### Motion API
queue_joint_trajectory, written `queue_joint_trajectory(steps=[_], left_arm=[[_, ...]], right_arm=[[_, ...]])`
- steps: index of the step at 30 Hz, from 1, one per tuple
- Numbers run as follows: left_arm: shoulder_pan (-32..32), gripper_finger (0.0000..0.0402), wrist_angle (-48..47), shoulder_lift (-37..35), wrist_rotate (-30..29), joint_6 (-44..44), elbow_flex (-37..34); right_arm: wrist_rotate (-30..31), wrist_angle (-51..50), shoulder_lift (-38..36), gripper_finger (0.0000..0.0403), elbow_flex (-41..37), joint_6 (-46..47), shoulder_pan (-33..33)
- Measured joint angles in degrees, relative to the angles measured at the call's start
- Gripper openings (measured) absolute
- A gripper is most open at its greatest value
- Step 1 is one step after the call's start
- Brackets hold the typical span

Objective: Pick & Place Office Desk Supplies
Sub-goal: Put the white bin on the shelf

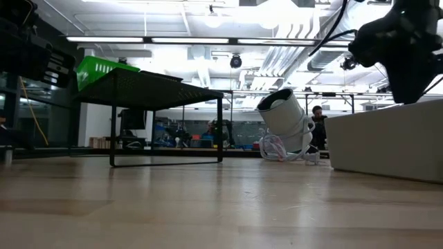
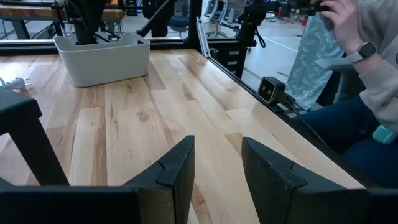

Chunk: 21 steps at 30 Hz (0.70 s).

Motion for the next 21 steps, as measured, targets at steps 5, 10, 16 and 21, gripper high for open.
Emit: queue_joint_trajectory(steps=[5,10,16,21], left_arm=[[0.0,0.0128,0.0,0.0,0.0,0.0,0.0],[0.0,0.0128,0.0,0.0,0.0,0.0,0.0],[0.0,0.0128,0.0,0.0,0.0,0.0,0.0],[0.0,0.0128,0.0,0.0,0.0,0.0,0.0]], right_arm=[[5.2,0.2,0.0,0.0114,0.0,-6.7,-1.5],[7.3,0.9,0.0,0.0114,0.0,-24.0,-4.0],[9.7,4.1,0.0,0.0114,0.0,-43.4,-8.4],[8.0,7.0,0.0,0.0114,0.0,-57.1,-12.3]])
